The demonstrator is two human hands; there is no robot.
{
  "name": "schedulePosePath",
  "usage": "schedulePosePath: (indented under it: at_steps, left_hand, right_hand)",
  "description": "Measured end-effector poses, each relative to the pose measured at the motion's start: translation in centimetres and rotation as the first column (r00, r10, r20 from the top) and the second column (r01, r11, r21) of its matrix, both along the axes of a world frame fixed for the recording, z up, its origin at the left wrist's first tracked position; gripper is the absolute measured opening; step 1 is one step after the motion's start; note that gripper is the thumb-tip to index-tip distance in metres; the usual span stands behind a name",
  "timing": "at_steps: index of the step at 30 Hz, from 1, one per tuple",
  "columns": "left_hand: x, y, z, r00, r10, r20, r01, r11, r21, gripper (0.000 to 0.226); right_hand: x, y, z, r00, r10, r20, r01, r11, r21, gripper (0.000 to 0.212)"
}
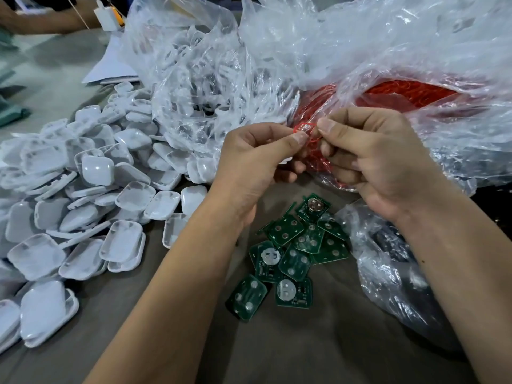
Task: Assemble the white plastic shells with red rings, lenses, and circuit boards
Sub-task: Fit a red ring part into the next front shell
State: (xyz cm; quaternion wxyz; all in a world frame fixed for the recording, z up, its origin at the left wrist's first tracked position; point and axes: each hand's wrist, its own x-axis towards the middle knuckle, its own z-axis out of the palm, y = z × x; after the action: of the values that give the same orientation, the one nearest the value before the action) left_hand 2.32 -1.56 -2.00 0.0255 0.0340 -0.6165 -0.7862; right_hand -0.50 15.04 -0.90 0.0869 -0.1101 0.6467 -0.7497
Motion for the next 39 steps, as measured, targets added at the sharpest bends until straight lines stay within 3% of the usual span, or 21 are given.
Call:
schedulePosePath:
  at_steps: [7, 12, 17, 29, 36, 39]
  left_hand:
    - [-0.2, -0.3, -0.1, 0.979, 0.087, -0.182, -0.119, 0.977, -0.174, 0.007]
    - [-0.4, -0.7, -0.3, 0.935, 0.087, -0.344, -0.225, 0.896, -0.384, 0.008]
    - [-0.5, -1.2, -0.5, 0.897, 0.062, -0.437, -0.296, 0.819, -0.492, 0.015]
    - [-0.5, -1.5, -0.4, 0.815, 0.035, -0.578, -0.447, 0.672, -0.590, 0.010]
    - [-0.5, -1.4, -0.5, 0.813, 0.006, -0.583, -0.437, 0.668, -0.602, 0.010]
    - [-0.5, -1.3, -0.6, 0.850, 0.031, -0.526, -0.382, 0.724, -0.575, 0.010]
  right_hand:
    - [-0.4, -0.1, -0.9, 0.973, -0.024, -0.230, 0.059, 0.988, 0.144, 0.019]
    - [-0.2, -0.3, -0.9, 0.885, -0.016, -0.465, 0.173, 0.939, 0.297, 0.010]
    - [0.0, -0.5, -0.5, 0.818, -0.034, -0.574, 0.289, 0.888, 0.359, 0.010]
    - [0.1, -0.7, -0.4, 0.762, 0.011, -0.648, 0.330, 0.854, 0.402, 0.008]
    - [0.2, -0.6, -0.5, 0.778, 0.005, -0.628, 0.331, 0.847, 0.416, 0.008]
    - [0.2, -0.6, -0.5, 0.793, -0.013, -0.609, 0.322, 0.858, 0.400, 0.009]
